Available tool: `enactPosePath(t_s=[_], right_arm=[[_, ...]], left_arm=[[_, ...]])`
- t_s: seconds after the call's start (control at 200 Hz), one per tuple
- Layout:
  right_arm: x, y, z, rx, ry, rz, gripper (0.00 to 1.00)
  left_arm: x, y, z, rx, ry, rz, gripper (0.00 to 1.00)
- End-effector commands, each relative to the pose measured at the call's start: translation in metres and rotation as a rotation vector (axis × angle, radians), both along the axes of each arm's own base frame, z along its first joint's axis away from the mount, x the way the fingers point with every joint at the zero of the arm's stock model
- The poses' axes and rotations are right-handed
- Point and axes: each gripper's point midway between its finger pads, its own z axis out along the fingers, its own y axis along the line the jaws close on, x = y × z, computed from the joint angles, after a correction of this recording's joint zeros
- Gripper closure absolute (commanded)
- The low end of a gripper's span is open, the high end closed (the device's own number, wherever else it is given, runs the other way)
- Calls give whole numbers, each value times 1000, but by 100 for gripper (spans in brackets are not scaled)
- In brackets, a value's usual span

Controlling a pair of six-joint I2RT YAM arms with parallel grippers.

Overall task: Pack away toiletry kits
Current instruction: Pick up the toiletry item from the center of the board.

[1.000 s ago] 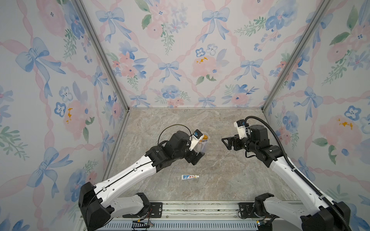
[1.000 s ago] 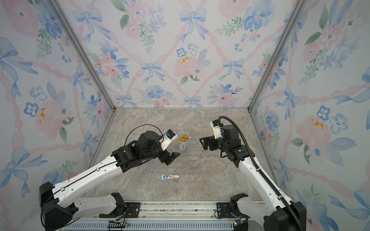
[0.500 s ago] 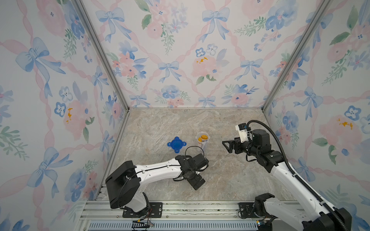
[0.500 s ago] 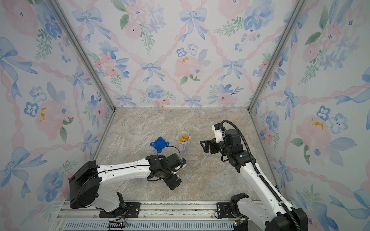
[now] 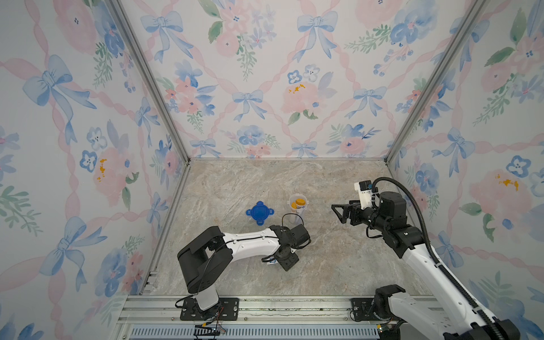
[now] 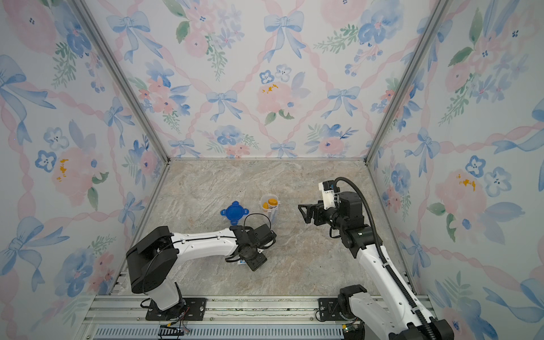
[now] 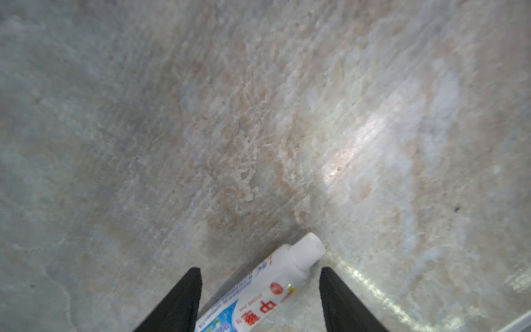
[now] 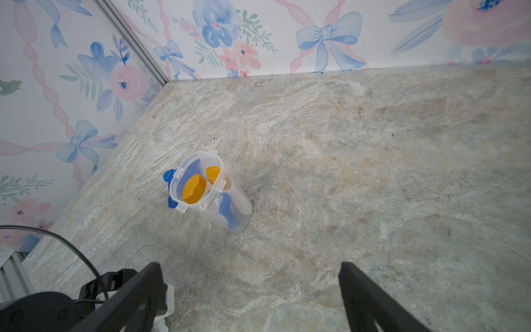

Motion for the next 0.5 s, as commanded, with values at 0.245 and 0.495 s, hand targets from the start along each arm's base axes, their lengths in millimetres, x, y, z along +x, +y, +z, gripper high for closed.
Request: enactPosePath(t_s=[0.245, 0.495], right_arm=[[0, -15, 10, 9, -38, -44, 3], [2, -19, 13, 16, -47, -60, 3]], left_arm=[[-18, 2, -20, 20, 85, -66, 55], [-27, 6, -21, 25, 92, -68, 76]])
